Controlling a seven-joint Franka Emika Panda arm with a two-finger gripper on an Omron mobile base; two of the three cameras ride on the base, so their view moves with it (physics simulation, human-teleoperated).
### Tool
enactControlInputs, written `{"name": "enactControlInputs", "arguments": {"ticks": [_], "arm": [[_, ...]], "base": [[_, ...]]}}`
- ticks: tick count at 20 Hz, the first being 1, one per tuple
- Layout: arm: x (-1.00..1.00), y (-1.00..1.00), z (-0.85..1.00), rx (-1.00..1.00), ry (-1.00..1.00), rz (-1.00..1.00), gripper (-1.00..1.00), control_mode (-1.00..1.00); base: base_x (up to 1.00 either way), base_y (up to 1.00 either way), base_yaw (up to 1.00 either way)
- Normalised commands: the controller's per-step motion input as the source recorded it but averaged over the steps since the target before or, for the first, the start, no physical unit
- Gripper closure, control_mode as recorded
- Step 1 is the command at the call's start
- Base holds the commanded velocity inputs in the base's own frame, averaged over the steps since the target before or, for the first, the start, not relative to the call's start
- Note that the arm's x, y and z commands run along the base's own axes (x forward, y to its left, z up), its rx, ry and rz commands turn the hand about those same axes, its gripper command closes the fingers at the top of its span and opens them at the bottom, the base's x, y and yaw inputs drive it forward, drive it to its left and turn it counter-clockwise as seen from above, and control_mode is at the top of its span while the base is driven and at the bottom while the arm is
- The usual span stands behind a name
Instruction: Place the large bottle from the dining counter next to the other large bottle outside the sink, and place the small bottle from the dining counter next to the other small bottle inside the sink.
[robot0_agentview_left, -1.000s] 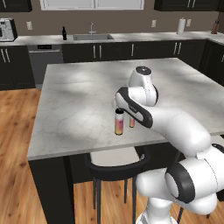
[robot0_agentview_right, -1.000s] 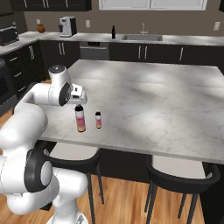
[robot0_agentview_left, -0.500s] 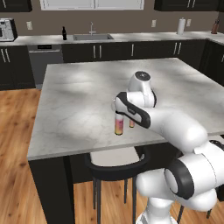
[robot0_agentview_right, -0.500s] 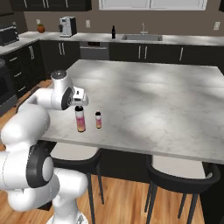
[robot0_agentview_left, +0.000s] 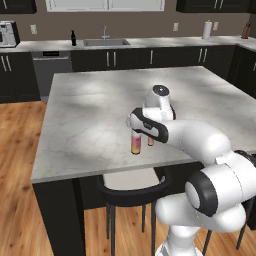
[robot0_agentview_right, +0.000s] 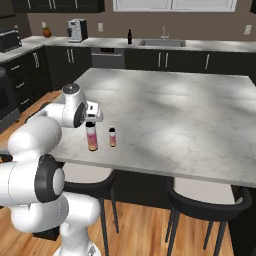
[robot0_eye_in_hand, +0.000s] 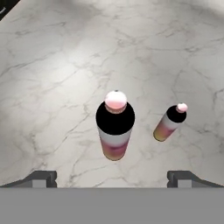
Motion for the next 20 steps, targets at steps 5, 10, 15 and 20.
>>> {"name": "enactControlInputs", "arguments": {"ticks": [5,10,15,20], "arm": [[0.17,0.0,-0.15,0.0,0.0,0.0,-1.0,-1.0],[0.18,0.0,-0.12,0.0,-0.01,0.0,-1.0,-1.0],[0.16,0.0,-0.12,0.0,-0.03,0.0,-1.0,-1.0],[0.12,0.0,-0.14,0.0,-0.03,0.0,-1.0,-1.0]], "base": [[0.0,0.0,0.0],[0.0,0.0,0.0],[0.0,0.0,0.0],[0.0,0.0,0.0]]}}
